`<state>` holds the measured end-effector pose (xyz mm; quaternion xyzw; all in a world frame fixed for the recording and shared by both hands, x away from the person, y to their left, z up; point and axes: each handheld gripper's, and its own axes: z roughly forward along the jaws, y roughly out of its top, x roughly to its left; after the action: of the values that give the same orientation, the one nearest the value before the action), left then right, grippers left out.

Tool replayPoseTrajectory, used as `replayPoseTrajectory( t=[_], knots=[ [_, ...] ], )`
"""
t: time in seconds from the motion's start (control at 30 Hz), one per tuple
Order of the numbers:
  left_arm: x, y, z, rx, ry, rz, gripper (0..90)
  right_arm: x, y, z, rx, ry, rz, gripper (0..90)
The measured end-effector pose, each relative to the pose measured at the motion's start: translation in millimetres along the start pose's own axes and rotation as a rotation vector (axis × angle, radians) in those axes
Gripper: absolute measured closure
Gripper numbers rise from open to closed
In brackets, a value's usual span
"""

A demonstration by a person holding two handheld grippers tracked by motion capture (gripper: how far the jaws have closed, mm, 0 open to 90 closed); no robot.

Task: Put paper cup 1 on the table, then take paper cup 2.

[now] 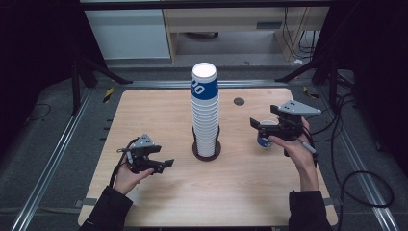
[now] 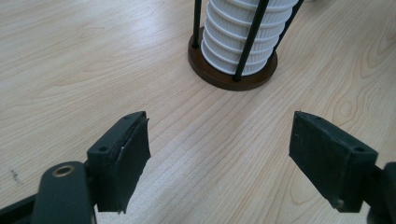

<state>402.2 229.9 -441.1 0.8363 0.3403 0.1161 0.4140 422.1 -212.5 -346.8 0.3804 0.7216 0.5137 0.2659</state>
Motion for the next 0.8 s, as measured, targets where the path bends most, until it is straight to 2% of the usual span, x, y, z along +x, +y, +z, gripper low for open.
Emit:
replayPoseTrajectory(
  t=[0.17, 0.23, 0.63, 0.8],
  knots=[
    [-0.1, -0.2, 0.4, 0.002, 0.003, 0.0, 21.8, 9.9, 6.0, -1.9, -0.029, 0.015, -0.017, 10.4],
    [0.4, -0.1, -0.4, -0.001, 0.003, -0.003, 22.7, 14.8, 9.4, -3.9, -0.051, 0.032, -0.009, 10.4],
    [-0.8, 1.3, -1.9, -0.008, 0.002, -0.007, 21.0, 29.0, 15.5, -0.8, -0.052, 0.079, -0.014, 9.5],
    [-2.1, 1.6, -1.2, -0.009, 0.001, -0.006, 19.9, 41.4, 25.5, 0.1, -0.086, 0.127, -0.01, 9.1]
  ],
)
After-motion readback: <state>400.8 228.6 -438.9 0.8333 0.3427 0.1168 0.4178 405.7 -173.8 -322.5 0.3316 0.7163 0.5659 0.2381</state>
